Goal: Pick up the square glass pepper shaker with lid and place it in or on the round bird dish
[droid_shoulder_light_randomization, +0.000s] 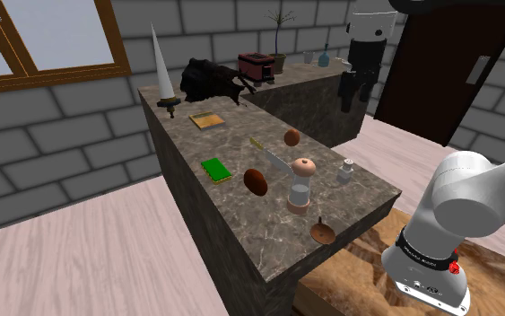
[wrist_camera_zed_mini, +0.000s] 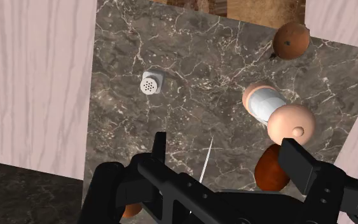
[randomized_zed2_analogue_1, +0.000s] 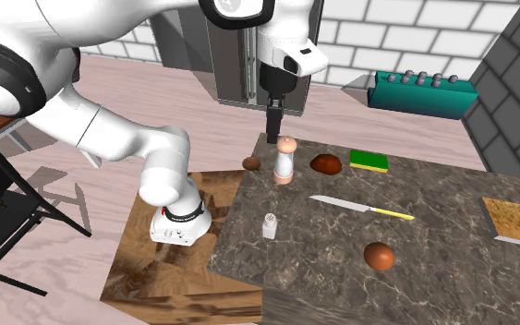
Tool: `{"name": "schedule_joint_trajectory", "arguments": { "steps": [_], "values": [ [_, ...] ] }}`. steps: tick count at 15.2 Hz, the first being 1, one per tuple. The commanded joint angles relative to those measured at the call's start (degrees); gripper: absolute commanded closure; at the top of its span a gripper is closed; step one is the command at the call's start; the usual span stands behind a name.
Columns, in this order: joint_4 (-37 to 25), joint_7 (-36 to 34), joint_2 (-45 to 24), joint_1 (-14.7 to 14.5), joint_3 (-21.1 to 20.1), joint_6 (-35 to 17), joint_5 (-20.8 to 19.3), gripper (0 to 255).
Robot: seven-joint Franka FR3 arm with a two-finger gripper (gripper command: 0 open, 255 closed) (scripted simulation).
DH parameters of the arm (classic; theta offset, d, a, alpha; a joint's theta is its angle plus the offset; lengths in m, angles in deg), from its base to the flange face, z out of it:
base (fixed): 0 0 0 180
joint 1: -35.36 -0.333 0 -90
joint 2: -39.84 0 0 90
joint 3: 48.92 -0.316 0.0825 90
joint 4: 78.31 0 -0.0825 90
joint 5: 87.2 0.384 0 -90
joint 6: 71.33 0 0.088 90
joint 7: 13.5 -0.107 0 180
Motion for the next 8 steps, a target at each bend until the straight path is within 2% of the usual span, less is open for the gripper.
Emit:
{"name": "schedule_joint_trajectory", "arguments": {
  "steps": [1, 8],
  "values": [
    [0.00, 0.00, 0.00, 0.00, 0.00, 0.00, 0.00, 0],
    [9.52, 2.32, -3.16, 2.11, 5.07, -9.40, -1.95, 0]
  ]
}}
